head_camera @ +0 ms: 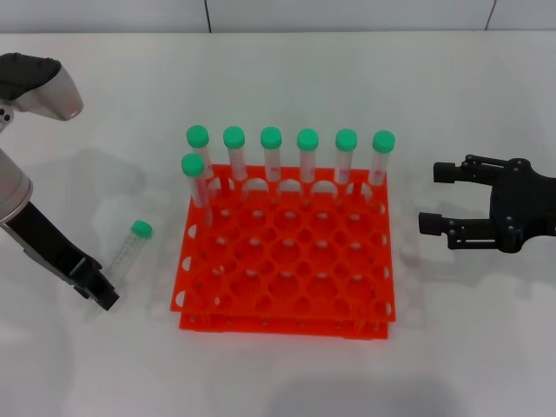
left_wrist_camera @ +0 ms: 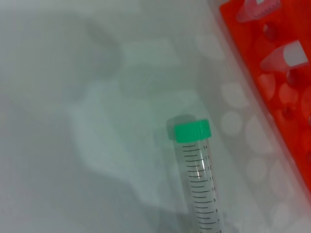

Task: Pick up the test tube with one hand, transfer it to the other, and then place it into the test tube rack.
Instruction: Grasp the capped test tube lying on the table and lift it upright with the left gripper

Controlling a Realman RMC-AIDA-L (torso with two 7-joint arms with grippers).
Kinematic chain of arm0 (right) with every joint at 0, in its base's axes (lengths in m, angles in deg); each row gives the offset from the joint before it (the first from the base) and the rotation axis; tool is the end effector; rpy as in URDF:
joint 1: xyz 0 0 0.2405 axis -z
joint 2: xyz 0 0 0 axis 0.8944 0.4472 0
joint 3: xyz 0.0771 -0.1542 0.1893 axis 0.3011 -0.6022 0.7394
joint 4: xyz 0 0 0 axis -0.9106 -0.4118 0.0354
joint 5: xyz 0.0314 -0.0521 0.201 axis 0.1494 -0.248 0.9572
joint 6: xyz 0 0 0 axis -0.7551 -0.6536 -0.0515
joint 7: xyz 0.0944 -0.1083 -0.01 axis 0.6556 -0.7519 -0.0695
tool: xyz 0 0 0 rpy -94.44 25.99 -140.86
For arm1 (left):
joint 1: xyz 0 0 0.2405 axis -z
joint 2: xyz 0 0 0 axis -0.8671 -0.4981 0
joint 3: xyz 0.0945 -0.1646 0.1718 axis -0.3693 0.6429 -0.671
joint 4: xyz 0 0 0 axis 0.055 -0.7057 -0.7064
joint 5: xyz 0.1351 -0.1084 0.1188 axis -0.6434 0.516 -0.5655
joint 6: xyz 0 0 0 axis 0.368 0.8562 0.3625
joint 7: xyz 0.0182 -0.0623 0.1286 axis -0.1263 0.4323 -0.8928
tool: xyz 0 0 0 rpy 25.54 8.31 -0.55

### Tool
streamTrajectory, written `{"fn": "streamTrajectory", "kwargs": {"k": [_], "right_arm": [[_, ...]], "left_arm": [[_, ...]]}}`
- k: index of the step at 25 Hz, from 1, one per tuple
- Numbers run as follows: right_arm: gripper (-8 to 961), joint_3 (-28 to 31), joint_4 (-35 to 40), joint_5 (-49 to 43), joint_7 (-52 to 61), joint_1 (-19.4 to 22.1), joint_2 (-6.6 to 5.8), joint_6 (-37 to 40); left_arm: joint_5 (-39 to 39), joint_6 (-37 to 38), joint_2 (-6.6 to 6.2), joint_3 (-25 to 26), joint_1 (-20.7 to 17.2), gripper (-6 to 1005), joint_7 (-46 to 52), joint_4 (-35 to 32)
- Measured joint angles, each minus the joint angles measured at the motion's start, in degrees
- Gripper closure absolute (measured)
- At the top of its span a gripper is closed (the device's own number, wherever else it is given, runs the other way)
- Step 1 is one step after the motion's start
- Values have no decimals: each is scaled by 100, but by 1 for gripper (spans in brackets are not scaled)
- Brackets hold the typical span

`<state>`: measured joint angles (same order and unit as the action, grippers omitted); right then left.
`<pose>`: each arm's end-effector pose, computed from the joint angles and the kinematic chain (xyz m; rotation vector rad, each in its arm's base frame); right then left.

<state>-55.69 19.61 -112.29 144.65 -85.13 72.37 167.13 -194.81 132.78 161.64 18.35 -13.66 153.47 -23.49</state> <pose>0.2579 0.3121 0.0227 -2.7470 0.4372 0.7674 -0.2686 0.3529 0.0247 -2.5577 -1.4558 0.7702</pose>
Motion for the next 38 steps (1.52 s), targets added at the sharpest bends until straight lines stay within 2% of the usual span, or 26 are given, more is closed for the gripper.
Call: {"fn": "streamTrajectory", "kwargs": {"k": [21, 23, 38], "right_arm": [[127, 9, 0, 29, -6, -2, 0, 11], [127, 9, -7, 58, -22, -2, 0, 11], [127, 9, 0, 73, -49, 8, 0, 10]], "left_arm": [[-37, -86, 12, -74, 29, 725, 93, 60], [-37, -103, 11, -74, 30, 794, 95, 60], [-34, -118, 7, -79, 29, 798, 58, 78]]}}
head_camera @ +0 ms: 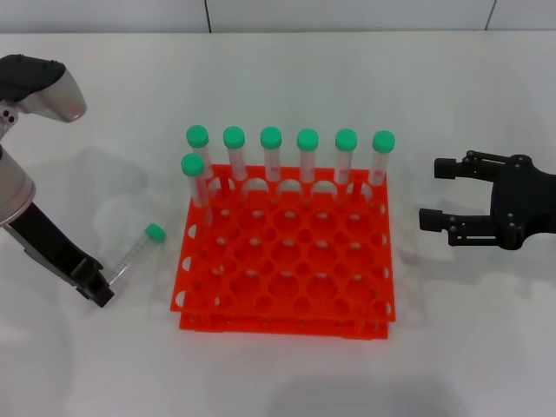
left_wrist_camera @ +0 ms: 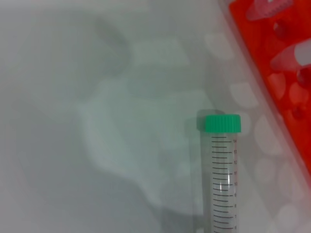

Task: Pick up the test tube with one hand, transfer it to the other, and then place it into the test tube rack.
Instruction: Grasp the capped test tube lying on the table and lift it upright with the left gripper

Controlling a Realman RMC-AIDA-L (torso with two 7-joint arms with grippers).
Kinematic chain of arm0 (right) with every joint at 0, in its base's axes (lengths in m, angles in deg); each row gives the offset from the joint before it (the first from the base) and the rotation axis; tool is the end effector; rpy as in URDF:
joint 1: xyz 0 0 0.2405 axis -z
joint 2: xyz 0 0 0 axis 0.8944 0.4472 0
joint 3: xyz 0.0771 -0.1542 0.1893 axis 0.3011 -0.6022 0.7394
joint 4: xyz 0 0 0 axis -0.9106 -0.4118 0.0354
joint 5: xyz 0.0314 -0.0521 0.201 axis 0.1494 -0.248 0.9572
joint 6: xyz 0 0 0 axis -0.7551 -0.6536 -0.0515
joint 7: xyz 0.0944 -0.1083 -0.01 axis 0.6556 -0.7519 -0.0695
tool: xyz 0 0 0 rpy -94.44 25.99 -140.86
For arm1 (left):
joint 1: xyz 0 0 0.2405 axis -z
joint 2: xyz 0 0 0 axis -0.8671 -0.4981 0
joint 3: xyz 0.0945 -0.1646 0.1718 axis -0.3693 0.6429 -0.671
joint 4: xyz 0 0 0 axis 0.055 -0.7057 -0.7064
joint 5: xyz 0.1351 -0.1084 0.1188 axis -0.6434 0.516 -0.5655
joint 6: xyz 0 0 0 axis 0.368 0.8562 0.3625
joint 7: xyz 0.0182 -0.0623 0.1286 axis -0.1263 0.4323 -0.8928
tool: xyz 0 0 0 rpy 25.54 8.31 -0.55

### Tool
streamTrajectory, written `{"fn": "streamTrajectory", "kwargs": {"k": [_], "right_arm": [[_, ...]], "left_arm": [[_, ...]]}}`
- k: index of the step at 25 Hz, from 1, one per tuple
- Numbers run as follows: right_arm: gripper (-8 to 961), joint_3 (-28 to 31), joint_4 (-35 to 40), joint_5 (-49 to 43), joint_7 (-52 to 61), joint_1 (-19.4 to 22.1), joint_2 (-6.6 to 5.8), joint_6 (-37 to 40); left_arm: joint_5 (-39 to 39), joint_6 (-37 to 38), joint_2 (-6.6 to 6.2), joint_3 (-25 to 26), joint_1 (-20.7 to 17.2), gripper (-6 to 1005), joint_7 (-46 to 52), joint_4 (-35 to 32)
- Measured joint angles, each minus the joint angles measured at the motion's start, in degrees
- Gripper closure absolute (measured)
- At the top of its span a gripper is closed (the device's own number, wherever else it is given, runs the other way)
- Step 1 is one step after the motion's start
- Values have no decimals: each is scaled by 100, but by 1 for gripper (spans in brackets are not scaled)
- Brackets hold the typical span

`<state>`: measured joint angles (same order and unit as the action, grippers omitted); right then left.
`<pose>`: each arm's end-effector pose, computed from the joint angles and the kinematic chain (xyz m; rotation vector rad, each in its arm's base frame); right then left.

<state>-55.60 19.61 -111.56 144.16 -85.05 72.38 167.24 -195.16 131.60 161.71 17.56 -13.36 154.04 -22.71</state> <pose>0.2569 0.3123 0.0239 -2.7376 0.4251 0.7826 -0.2697 0.3544 0.0220 -2.5436 -1.4478 0.7878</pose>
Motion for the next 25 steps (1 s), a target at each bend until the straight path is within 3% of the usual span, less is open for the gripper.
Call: {"fn": "streamTrajectory", "kwargs": {"k": [18, 25], "right_arm": [[128, 0, 0, 116, -48, 66, 0, 6], [128, 0, -4, 141, -53, 81, 0, 9]], "left_arm": [[58, 17, 5, 92, -73, 799, -46, 21], [64, 17, -19, 712, -82, 795, -275, -199]]}}
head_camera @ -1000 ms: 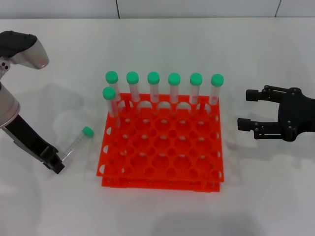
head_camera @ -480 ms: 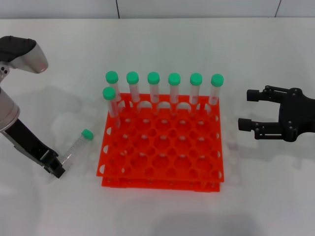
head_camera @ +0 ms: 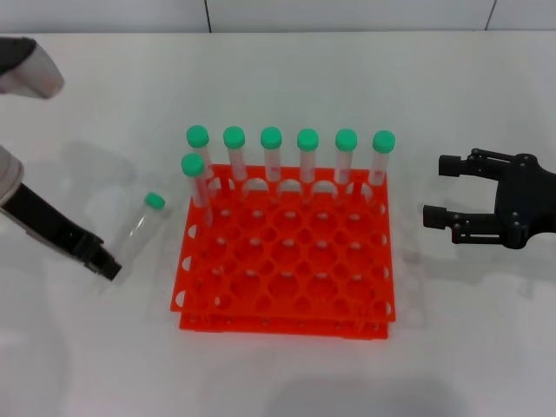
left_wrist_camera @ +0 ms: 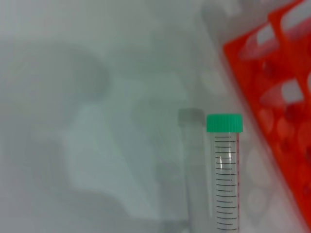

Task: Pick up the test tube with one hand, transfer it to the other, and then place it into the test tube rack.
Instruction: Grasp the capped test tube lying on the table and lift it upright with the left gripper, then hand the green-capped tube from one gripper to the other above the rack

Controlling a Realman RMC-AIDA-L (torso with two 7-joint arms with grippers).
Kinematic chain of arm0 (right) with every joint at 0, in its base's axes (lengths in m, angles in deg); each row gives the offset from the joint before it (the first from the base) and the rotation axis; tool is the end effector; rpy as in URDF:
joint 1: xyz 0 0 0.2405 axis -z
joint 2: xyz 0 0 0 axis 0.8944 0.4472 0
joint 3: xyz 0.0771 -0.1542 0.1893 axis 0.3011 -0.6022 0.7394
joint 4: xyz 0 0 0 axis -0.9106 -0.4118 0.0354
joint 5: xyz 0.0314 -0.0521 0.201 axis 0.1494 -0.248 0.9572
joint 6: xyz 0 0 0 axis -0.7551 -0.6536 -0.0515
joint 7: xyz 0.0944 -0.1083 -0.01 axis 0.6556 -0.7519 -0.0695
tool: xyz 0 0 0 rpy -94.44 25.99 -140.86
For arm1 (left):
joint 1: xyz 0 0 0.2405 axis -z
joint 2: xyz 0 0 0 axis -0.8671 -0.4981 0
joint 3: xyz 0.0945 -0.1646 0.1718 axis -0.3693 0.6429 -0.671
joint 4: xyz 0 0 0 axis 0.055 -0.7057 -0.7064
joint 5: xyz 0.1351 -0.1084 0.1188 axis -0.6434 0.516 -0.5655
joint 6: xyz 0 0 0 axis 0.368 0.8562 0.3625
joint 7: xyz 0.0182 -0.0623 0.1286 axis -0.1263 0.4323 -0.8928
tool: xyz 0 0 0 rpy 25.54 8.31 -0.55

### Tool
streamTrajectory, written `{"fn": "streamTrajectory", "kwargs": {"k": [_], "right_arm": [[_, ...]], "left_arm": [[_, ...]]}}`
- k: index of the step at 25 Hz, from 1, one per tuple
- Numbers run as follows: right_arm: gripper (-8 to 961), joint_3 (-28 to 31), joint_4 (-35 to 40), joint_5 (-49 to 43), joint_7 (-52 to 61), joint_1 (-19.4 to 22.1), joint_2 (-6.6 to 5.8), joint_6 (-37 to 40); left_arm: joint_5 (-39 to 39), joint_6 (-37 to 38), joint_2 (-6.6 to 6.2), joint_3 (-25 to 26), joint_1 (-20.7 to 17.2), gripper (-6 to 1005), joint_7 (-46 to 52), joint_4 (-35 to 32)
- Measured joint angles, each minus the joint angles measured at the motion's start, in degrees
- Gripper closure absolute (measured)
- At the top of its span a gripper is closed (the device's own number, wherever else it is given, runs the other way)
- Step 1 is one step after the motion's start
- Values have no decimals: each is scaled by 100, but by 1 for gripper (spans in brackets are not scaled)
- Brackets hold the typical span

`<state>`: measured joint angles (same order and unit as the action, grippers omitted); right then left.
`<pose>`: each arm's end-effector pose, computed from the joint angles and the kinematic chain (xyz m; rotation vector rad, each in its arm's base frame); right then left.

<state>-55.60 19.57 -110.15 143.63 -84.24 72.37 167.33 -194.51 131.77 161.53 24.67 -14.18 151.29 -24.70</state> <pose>0.2588 0.3099 0.0260 -2.7155 0.4279 0.8072 -0.2703 0.3594 0.0336 -2.5492 -1.4700 0.6070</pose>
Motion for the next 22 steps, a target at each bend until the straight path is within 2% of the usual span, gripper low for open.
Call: {"fn": "streamTrajectory", "kwargs": {"k": [6, 14, 17, 18, 19, 22], "right_arm": [[128, 42, 3, 7, -1, 15, 0, 0], [128, 234, 3, 24, -1, 8, 21, -1], [128, 278, 4, 34, -1, 5, 31, -2], [128, 280, 3, 46, -1, -2, 33, -3], [129, 281, 2, 60, -1, -10, 32, -9], [129, 283, -8, 88, 3, -44, 35, -34]], "left_arm": [[329, 39, -13, 655, -116, 792, -282, -446], [2112, -267, -161, 764, -778, 788, -511, -1433], [2786, -514, -252, 765, -899, 786, -697, -1518], [2786, -514, -252, 765, -899, 786, -697, -1518], [3197, -760, -308, 765, -892, 785, -920, -1428], [3458, -1013, -336, 767, -717, 784, -1200, -1146]]}}
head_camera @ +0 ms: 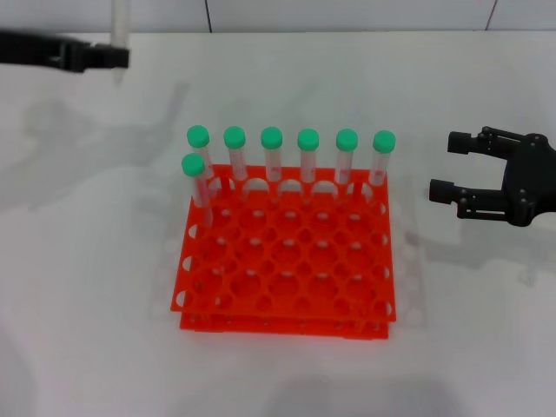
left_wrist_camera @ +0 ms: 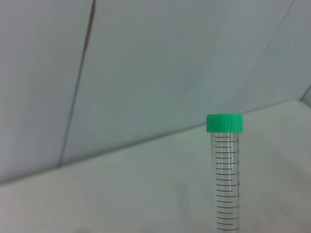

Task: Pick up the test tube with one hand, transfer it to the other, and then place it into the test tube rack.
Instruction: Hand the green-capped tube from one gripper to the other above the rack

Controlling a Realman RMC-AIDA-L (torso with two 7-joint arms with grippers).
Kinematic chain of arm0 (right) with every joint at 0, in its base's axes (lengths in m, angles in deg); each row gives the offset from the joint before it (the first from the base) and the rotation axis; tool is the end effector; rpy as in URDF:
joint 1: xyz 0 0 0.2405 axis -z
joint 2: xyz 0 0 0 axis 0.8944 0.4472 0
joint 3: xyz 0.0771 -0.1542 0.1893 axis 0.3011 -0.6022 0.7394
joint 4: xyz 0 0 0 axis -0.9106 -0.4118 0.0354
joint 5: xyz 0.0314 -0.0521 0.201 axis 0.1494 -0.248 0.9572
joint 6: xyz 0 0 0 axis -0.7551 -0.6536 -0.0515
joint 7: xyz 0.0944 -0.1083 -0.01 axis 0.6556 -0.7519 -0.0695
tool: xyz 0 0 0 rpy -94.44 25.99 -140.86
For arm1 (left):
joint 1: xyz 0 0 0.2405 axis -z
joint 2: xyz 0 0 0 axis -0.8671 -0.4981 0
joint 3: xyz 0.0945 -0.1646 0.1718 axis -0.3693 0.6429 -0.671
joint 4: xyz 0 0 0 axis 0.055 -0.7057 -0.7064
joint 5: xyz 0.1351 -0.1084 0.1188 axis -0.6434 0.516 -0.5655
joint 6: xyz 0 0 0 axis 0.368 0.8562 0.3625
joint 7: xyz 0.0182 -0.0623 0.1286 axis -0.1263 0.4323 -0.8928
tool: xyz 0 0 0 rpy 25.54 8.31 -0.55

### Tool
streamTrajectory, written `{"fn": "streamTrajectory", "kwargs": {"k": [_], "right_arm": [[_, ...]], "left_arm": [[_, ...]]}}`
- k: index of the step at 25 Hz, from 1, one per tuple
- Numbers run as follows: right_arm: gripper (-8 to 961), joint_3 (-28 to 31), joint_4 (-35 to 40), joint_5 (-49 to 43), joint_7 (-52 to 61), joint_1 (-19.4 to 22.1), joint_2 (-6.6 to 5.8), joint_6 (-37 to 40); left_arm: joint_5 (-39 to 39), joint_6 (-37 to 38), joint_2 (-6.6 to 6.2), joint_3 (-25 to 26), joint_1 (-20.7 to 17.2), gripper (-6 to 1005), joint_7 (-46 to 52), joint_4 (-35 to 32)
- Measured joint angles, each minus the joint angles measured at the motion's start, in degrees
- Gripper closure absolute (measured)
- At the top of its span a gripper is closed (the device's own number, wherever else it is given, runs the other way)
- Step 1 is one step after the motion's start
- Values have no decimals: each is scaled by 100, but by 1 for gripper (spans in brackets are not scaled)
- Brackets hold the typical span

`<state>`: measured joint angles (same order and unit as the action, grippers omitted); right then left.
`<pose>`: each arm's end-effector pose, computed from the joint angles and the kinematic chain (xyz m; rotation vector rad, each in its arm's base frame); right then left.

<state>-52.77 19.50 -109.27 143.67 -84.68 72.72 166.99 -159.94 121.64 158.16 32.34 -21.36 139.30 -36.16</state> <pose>0.2574 0.3164 0.0340 -2.6514 0.4316 0.8478 -0.2323 0.4061 0.1069 -2.4642 -1.0543 -0.3710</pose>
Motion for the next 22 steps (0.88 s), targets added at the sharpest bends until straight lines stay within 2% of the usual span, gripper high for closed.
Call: {"fn": "streamTrajectory", "kwargs": {"k": [6, 8, 9, 17, 22], "right_arm": [[129, 4, 12, 32, 28, -20, 1, -7], [129, 6, 12, 65, 27, -20, 1, 11], [129, 6, 11, 75, 25, -20, 1, 18], [129, 8, 11, 90, 8, -37, -2, -5], [129, 70, 11, 90, 6, -91, -17, 0]], "left_arm": [[219, -498, 20, -24, 655, 780, -584, 917], [218, -538, 43, -25, 712, 779, -639, 983], [329, -632, 160, -32, 907, 779, -917, 1147], [916, -643, 389, -81, 1082, 775, -1527, 1504], [979, -553, 532, -254, 1068, 772, -1685, 1596]]}}
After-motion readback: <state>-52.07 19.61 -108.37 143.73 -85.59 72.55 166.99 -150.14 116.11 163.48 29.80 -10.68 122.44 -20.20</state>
